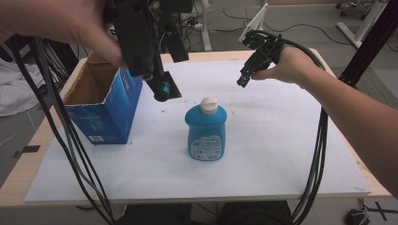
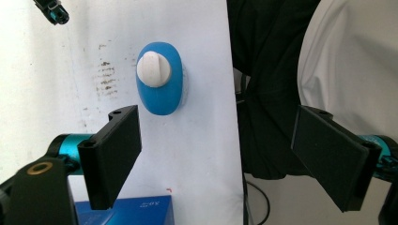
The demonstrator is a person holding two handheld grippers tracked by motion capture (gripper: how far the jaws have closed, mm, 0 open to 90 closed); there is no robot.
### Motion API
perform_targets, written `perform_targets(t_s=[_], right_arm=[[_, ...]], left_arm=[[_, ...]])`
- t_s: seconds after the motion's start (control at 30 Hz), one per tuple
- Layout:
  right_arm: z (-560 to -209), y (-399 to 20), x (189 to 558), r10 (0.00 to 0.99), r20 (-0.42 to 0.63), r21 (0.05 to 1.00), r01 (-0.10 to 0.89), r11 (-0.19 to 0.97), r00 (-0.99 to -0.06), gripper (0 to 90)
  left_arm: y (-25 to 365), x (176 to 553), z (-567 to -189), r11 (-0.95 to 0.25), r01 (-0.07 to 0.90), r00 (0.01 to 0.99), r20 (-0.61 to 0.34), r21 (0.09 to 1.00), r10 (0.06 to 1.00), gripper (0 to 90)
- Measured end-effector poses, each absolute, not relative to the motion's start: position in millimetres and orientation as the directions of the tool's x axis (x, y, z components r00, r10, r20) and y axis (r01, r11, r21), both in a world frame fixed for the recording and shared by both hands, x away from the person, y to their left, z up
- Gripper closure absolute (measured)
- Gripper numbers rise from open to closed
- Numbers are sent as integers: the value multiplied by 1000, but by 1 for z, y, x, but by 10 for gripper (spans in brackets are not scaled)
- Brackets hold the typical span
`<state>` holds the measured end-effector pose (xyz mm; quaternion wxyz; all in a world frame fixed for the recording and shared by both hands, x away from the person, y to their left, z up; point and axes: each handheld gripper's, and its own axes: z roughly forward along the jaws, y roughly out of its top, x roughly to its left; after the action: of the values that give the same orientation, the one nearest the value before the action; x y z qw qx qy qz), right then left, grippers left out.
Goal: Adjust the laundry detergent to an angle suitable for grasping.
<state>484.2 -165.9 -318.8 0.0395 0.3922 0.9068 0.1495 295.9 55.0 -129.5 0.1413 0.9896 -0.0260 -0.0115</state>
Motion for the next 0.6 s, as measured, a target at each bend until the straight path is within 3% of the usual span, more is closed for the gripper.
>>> perform_targets(t_s=[0.6], right_arm=[[-320,-167,486,723,57,302,702,645,-688,124]], left_arm=[[51,297,-130,-960,-48,998,-20,275,-56,165]])
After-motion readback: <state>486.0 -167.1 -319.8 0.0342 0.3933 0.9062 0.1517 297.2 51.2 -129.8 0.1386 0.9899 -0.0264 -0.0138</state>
